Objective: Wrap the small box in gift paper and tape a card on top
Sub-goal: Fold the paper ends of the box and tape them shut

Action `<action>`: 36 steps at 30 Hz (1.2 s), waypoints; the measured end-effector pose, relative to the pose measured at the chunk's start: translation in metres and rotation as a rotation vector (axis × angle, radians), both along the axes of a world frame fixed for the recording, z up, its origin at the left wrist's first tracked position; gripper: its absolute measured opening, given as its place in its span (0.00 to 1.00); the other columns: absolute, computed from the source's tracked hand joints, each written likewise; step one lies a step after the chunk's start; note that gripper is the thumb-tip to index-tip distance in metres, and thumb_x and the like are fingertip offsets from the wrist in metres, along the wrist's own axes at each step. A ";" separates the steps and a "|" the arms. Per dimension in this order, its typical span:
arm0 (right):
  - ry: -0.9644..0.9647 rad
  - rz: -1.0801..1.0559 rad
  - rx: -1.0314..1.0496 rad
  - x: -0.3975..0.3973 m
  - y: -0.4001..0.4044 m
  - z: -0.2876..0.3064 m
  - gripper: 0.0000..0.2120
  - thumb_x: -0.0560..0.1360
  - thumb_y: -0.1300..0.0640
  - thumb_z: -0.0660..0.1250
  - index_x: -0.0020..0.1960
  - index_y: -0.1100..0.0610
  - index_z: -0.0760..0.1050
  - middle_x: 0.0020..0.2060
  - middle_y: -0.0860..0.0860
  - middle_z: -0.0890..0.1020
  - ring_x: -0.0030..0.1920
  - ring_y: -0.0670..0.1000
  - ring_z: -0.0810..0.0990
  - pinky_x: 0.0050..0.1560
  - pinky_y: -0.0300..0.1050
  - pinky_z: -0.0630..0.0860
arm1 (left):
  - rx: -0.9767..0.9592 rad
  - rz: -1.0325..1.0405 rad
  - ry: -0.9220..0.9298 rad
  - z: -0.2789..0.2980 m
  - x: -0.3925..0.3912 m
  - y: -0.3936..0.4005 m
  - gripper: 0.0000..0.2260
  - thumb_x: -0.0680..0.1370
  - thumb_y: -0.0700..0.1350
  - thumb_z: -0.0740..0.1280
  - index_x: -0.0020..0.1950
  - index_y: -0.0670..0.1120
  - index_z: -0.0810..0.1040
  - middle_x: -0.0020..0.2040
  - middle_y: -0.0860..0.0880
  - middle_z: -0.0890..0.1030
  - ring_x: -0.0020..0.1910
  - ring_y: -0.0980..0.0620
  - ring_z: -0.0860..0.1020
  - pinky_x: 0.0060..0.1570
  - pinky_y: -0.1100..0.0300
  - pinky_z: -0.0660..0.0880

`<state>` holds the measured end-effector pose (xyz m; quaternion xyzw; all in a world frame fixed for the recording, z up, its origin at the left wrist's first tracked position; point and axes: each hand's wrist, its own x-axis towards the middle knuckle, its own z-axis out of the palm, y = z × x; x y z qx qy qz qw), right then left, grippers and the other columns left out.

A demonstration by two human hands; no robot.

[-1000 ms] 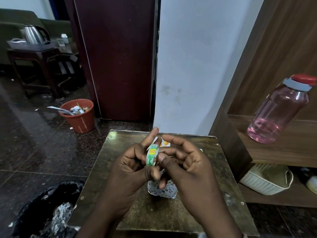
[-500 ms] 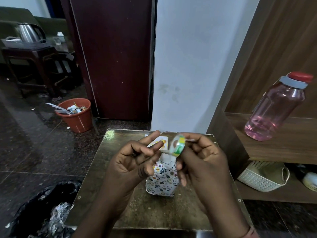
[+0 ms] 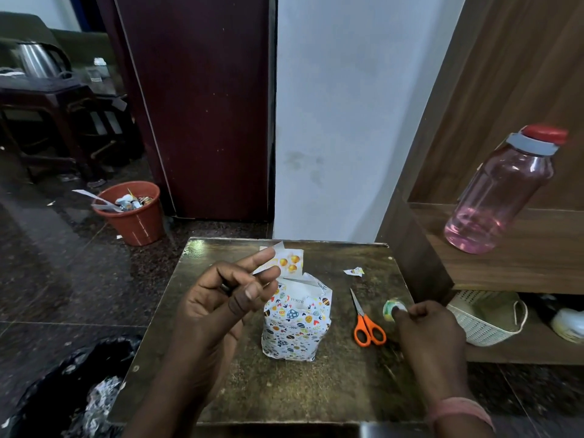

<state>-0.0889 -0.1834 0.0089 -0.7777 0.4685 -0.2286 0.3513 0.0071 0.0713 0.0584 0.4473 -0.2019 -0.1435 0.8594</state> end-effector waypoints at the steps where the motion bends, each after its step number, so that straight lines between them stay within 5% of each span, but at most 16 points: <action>1: 0.000 -0.009 0.020 0.001 0.000 -0.002 0.09 0.74 0.56 0.75 0.37 0.57 0.78 0.34 0.54 0.82 0.42 0.59 0.80 0.43 0.46 0.69 | 0.004 0.001 0.001 0.000 0.000 0.000 0.15 0.65 0.52 0.84 0.42 0.48 0.82 0.69 0.38 0.80 0.67 0.37 0.79 0.61 0.53 0.79; 9: 0.057 0.009 -0.044 0.003 0.000 -0.006 0.15 0.76 0.51 0.72 0.38 0.61 0.79 0.36 0.59 0.83 0.45 0.63 0.82 0.42 0.46 0.69 | 0.011 0.029 0.001 -0.003 0.000 0.001 0.12 0.67 0.47 0.82 0.42 0.47 0.82 0.67 0.38 0.81 0.66 0.37 0.80 0.60 0.51 0.79; 13: -0.175 0.068 -0.149 0.007 0.014 0.013 0.10 0.78 0.51 0.69 0.41 0.54 0.80 0.36 0.48 0.84 0.42 0.53 0.83 0.42 0.46 0.73 | 0.026 0.030 -0.015 0.000 -0.001 0.001 0.12 0.66 0.49 0.82 0.42 0.48 0.82 0.67 0.38 0.81 0.61 0.41 0.83 0.54 0.54 0.81; 19: -0.546 0.368 0.079 0.021 0.063 0.054 0.10 0.79 0.55 0.71 0.39 0.52 0.81 0.29 0.44 0.80 0.29 0.43 0.76 0.34 0.40 0.71 | 0.040 -0.022 -0.038 0.002 -0.005 0.002 0.10 0.67 0.48 0.80 0.42 0.47 0.81 0.67 0.37 0.80 0.40 0.52 0.81 0.36 0.61 0.76; 25: -0.676 0.608 0.288 0.018 0.102 0.083 0.05 0.75 0.54 0.73 0.47 0.53 0.86 0.41 0.48 0.88 0.44 0.46 0.85 0.45 0.34 0.78 | 0.070 -0.067 -0.031 0.005 -0.008 0.004 0.17 0.64 0.54 0.83 0.43 0.48 0.81 0.65 0.37 0.81 0.32 0.54 0.75 0.29 0.63 0.72; 30: -0.711 0.645 0.444 0.020 0.105 0.085 0.07 0.71 0.50 0.73 0.42 0.54 0.86 0.36 0.46 0.86 0.37 0.41 0.81 0.40 0.33 0.75 | 0.104 -0.078 -0.064 0.006 -0.008 0.004 0.15 0.65 0.51 0.82 0.43 0.46 0.81 0.63 0.37 0.82 0.29 0.54 0.72 0.29 0.62 0.70; 36: -0.697 0.668 0.480 0.023 0.101 0.080 0.07 0.70 0.53 0.75 0.46 0.54 0.87 0.43 0.59 0.86 0.45 0.52 0.83 0.50 0.48 0.79 | 0.114 -0.080 -0.057 0.003 -0.008 0.003 0.19 0.64 0.54 0.84 0.43 0.46 0.81 0.61 0.37 0.83 0.28 0.54 0.70 0.29 0.62 0.67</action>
